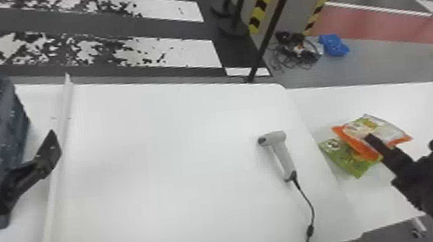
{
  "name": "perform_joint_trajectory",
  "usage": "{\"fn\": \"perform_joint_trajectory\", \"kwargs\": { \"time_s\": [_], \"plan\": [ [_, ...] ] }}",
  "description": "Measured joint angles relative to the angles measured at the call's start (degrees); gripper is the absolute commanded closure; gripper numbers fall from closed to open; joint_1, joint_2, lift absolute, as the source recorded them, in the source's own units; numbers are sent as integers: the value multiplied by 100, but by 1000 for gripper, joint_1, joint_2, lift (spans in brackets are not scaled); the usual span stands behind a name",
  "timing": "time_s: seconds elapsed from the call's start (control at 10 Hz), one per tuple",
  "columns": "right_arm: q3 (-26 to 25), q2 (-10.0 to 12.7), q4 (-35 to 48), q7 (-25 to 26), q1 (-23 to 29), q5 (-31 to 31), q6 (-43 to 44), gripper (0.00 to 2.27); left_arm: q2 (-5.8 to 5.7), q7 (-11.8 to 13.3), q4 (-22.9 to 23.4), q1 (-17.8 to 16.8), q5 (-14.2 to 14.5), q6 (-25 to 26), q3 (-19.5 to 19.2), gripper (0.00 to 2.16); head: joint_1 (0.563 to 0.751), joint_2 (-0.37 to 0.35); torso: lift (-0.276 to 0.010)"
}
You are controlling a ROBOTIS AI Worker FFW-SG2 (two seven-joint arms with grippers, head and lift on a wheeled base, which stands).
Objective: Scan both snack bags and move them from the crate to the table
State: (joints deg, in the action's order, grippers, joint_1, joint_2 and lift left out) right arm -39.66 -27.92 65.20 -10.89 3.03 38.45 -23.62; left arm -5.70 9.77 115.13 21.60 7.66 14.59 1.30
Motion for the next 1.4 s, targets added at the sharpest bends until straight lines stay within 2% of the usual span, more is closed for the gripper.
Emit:
{"fn": "perform_joint_trajectory", "kwargs": {
  "time_s": [0.2, 0.4, 0.6, 0.8, 0.9, 1.1, 1.3, 1.4],
  "plan": [
    [0, 68, 356, 148, 246, 33, 6, 46, 6, -17, 42, -10, -17, 88, 57, 87, 695, -350, -88],
    [27, 508, 1634, 215, 965, -34, 211, 26, -1, -35, 133, 22, -19, 173, 94, 87, 695, -350, -88],
    [539, 1010, 3067, 115, 1757, -455, 1058, 22, 7, -140, 208, 38, -35, 276, 221, 87, 695, -350, -88],
    [1505, 1371, 3980, 152, 2336, -1218, 2435, 22, 16, -264, 217, 68, -142, 357, 414, 87, 695, -350, -88],
    [1974, 1528, 4183, 207, 2484, -1593, 2933, 26, 20, -286, 216, 84, -190, 341, 479, 87, 695, -345, -88],
    [2719, 1839, 4258, 319, 2665, -2165, 3711, 33, 28, -319, 206, 143, -258, 241, 565, 87, 695, -281, -88],
    [3252, 2066, 4173, 347, 2812, -2529, 4231, 33, 34, -327, 163, 189, -295, 66, 620, 87, 695, -209, -88],
    [3384, 2144, 4114, 401, 2832, -2710, 4330, 33, 36, -331, 154, 210, -299, -4, 626, 87, 695, -200, -88]
  ]
}}
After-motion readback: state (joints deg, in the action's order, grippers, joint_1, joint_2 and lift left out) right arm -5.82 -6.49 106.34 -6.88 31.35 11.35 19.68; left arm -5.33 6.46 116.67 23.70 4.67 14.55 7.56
